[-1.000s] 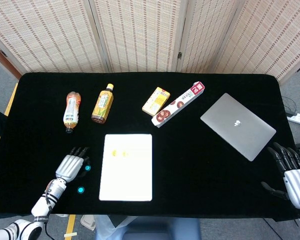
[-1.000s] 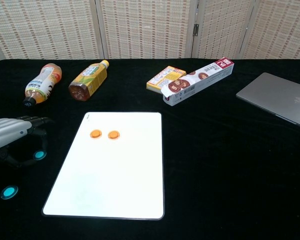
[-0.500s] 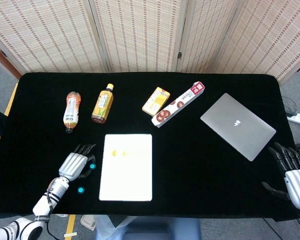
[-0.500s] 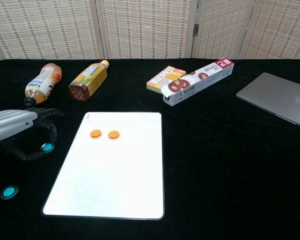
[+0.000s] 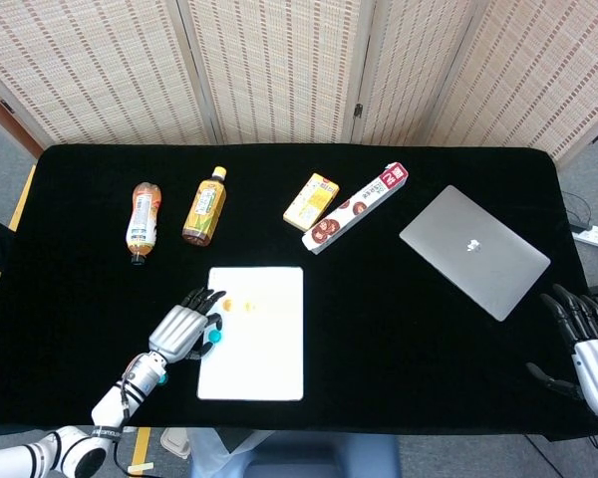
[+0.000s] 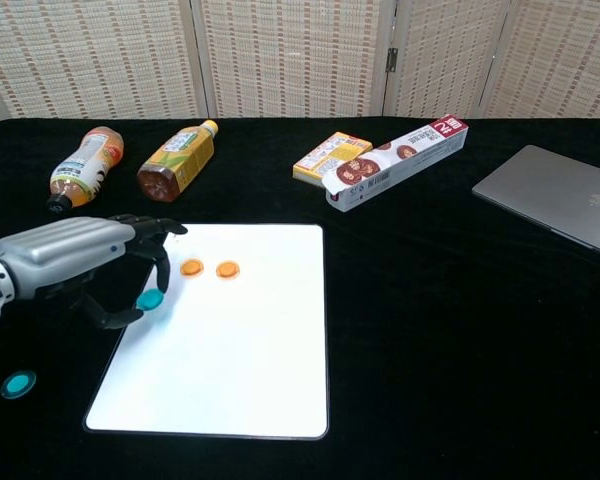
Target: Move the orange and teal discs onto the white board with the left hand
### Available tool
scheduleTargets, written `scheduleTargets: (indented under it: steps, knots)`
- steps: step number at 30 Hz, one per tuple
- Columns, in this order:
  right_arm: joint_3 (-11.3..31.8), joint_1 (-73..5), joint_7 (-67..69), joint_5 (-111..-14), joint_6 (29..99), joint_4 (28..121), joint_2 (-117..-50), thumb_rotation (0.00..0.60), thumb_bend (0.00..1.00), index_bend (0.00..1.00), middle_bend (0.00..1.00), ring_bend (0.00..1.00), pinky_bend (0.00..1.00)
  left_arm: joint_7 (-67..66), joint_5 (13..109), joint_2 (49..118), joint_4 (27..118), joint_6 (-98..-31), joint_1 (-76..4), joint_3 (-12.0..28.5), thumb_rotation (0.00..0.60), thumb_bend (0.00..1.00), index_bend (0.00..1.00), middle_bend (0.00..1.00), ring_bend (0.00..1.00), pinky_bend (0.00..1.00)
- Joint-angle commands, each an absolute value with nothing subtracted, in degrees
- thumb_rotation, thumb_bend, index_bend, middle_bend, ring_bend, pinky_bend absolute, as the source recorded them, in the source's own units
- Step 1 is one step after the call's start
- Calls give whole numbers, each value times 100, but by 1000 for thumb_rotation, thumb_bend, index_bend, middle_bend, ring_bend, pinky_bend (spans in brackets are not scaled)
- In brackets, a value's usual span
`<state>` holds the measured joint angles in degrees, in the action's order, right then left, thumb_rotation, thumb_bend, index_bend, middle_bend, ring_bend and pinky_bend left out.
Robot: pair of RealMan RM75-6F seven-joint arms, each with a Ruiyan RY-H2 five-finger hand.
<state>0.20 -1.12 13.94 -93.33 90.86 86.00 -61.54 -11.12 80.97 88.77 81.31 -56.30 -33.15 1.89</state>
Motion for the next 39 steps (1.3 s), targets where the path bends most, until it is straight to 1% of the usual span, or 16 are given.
scheduleTargets:
  steps: [1, 12, 16, 18, 20, 22, 25, 28, 31, 35, 39]
  knots:
    - [23, -120, 1400, -9338, 9081, 8593, -6157, 600, 209, 0, 0, 0, 0, -1159, 8053, 8943, 8147, -5576, -3360, 206, 600, 429, 502, 83, 0, 0]
    - [27, -129, 1372, -9349, 9075, 8631, -6138, 600, 209, 0, 0, 0, 0, -1301, 7964, 9083, 8146, -5509, -3443, 220, 600, 430, 499, 83, 0, 0]
    - [23, -121, 1370, -9341, 9074, 8635, -6136, 600, 209, 0, 0, 0, 0, -1342, 7922, 9131, 8118, -5474, -3468, 220, 600, 429, 484, 83, 0, 0]
    - [21, -114, 1370, -9344, 9084, 8635, -6133, 600, 209, 0, 0, 0, 0, -1418, 7891, 9144, 8098, -5467, -3475, 216, 600, 430, 450, 83, 0, 0]
    - [21, -106, 1368, -9340, 9092, 8635, -6132, 600, 209, 0, 0, 0, 0, -1493, 7890, 9147, 8120, -5501, -3468, 205, 600, 429, 382, 83, 0, 0]
    - [23, -102, 1372, -9330, 9094, 8633, -6131, 600, 209, 0, 0, 0, 0, -1467, 7894, 9130, 8173, -5526, -3457, 199, 600, 429, 338, 83, 0, 0]
    - [28, -108, 1390, -9328, 9088, 8624, -6138, 600, 210, 0, 0, 0, 0, -1452, 7893, 9084, 8204, -5564, -3448, 207, 600, 429, 306, 83, 0, 0]
    - [29, -110, 1404, -9344, 9098, 8616, -6137, 600, 209, 0, 0, 0, 0, -1492, 7885, 9004, 8226, -5647, -3411, 208, 600, 429, 314, 83, 0, 0]
    - [30, -106, 1408, -9346, 9107, 8611, -6135, 600, 209, 0, 0, 0, 0, -1323, 7933, 8816, 8340, -5780, -3321, 182, 600, 429, 352, 83, 0, 0]
    - [31, -114, 1411, -9349, 9094, 8600, -6144, 600, 209, 0, 0, 0, 0, -1130, 8137, 8498, 8370, -6065, -3135, 44, 600, 430, 405, 83, 0, 0]
    - [32, -140, 1399, -9373, 9071, 8602, -6159, 600, 209, 0, 0, 0, 0, -1083, 8365, 8318, 8191, -6428, -2904, -126, 600, 430, 430, 83, 0, 0]
